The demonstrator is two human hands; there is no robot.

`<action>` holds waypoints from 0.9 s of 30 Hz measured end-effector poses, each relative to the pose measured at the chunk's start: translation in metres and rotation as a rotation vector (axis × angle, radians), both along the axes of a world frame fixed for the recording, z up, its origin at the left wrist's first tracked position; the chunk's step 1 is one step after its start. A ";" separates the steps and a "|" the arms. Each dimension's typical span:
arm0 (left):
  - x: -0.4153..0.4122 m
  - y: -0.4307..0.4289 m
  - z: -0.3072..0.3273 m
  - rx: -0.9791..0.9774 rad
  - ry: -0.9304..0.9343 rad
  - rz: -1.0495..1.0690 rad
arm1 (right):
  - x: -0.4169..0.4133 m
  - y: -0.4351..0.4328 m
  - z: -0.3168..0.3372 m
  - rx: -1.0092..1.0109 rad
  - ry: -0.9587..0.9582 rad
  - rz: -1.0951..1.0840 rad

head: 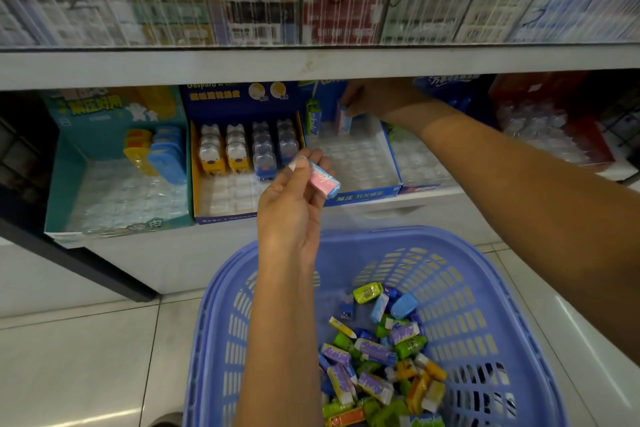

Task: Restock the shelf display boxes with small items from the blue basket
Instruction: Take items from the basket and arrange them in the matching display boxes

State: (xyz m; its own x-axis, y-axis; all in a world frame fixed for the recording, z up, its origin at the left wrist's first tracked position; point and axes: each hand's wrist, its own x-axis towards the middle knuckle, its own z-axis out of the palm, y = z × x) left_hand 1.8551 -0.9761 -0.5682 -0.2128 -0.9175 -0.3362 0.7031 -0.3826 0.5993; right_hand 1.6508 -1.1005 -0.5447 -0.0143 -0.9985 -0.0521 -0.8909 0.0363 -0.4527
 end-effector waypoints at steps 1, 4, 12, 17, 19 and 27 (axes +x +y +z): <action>0.000 0.000 0.000 -0.001 -0.002 -0.002 | 0.001 0.000 -0.001 -0.013 0.008 -0.013; -0.001 0.002 0.002 0.004 0.002 -0.022 | 0.006 0.007 0.004 -0.003 0.006 -0.025; 0.001 0.004 0.007 0.000 0.020 -0.006 | 0.033 0.111 0.031 -0.085 -0.485 0.053; -0.008 0.010 0.009 -0.038 -0.027 -0.061 | 0.046 0.162 0.022 -0.284 -0.460 0.195; -0.011 0.014 0.012 -0.061 -0.062 -0.117 | 0.050 0.166 0.021 -0.391 -0.390 0.254; -0.025 0.021 -0.004 -0.615 -1.191 -0.249 | 0.025 0.105 0.026 -0.515 -0.209 -0.134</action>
